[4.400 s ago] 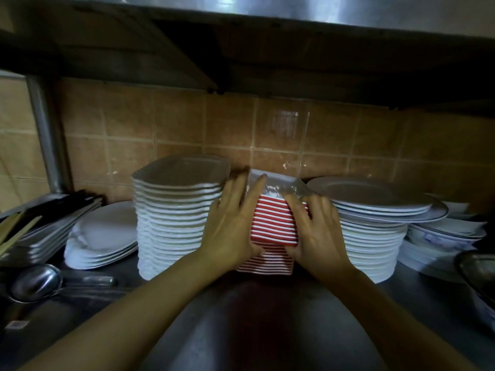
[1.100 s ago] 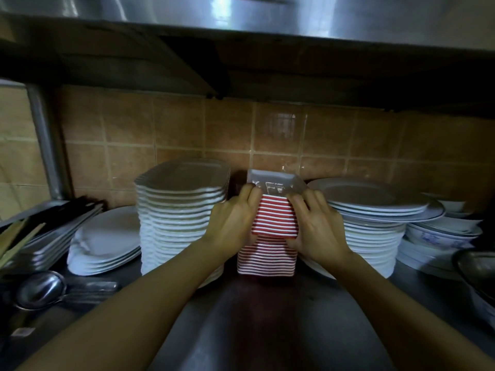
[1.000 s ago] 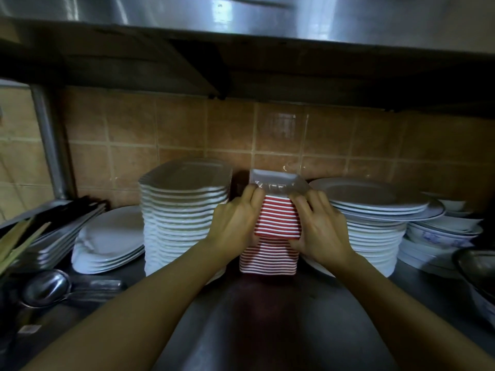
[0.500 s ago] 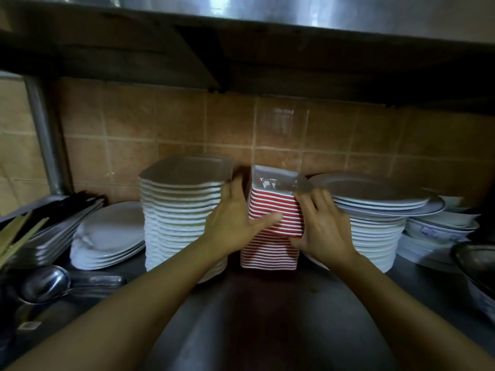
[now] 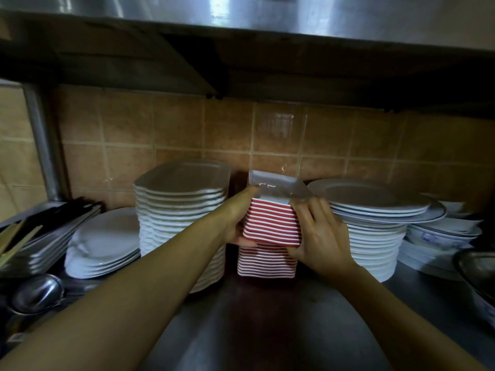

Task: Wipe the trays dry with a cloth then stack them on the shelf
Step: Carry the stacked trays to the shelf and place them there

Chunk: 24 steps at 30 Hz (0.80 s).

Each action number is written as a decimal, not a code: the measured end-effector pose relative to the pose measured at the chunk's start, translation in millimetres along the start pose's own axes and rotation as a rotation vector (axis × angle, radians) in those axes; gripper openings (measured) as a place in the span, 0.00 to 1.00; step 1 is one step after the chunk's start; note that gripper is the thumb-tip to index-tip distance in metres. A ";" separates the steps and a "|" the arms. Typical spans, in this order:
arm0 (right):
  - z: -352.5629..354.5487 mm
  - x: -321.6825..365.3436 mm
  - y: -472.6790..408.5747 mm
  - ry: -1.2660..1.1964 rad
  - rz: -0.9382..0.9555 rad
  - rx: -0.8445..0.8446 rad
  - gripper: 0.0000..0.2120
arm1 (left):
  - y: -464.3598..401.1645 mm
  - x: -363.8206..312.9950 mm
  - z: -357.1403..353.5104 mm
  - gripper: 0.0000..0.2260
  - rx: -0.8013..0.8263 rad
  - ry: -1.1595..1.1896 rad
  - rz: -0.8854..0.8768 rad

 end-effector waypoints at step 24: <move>58.4 28.0 35.4 0.058 0.044 -0.091 0.35 | 57.1 12.8 -0.2 0.07 -0.011 0.110 -0.277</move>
Point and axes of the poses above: each hand's wrist, its own y-axis away from the middle knuckle, its own z-axis out of the back of the hand, x = y × z, the point moved 9 cm from there along -y, towards the middle knuckle, and after that the axes turned 7 degrees about -x, right-handed, at the moved point
